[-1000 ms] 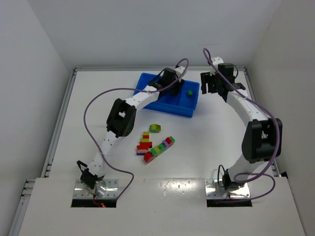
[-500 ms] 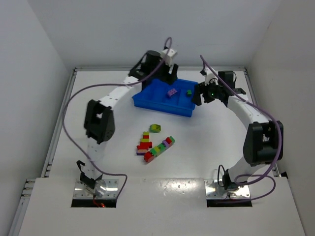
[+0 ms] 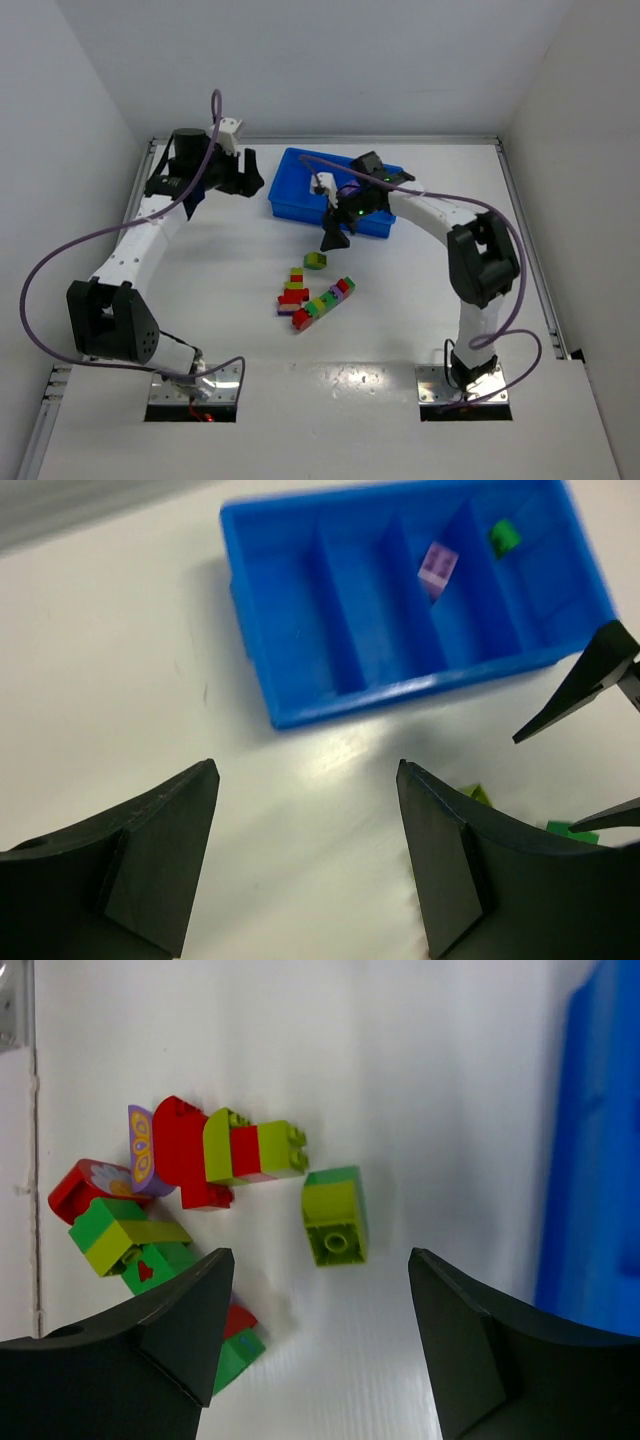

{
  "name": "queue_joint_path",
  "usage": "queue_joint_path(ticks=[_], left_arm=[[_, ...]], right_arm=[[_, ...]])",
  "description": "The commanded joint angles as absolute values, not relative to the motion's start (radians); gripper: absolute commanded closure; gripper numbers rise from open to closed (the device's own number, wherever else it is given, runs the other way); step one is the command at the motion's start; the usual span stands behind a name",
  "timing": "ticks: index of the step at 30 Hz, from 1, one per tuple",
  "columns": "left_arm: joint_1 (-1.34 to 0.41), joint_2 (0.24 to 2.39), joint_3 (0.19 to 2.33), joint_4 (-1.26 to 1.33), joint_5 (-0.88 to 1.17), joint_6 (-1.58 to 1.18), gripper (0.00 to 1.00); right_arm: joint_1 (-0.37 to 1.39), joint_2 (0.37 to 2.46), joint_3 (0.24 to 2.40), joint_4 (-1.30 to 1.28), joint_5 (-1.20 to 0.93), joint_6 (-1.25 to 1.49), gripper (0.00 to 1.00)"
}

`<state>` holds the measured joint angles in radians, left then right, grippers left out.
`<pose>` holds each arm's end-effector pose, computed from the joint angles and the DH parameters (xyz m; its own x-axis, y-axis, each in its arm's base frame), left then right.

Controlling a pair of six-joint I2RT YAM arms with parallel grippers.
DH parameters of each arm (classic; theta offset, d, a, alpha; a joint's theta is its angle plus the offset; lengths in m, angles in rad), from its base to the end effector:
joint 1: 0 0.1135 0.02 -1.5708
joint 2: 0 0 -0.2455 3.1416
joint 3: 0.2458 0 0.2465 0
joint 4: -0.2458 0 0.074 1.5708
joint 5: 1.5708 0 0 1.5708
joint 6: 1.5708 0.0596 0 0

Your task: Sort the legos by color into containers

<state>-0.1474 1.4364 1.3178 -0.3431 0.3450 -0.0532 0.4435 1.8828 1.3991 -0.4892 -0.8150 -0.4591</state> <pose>0.3413 -0.0711 0.3301 -0.4633 0.0182 -0.8860 0.4137 0.8886 -0.1980 0.3423 0.2106 0.1941 -0.3749 -0.5146 -0.7712 -0.9264 0.2406 0.2897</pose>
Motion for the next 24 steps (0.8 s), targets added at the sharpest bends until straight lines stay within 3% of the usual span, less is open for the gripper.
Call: queue_joint_path(ticks=[1,11,24], left_arm=[[-0.089,1.419,1.299,-0.382,0.367,-0.072,0.22],[-0.064,1.440,1.256,-0.318,0.385,-0.132,0.22],[-0.045,1.526,1.307,-0.290,0.416,-0.132,0.22]], right_arm=[[0.488,1.959,1.514,-0.627,-0.839,-0.649,0.29],[0.564,2.063,1.560,-0.699,-0.693,-0.704,0.28],[0.615,2.082,1.488,-0.537,-0.575,-0.627,0.28]])
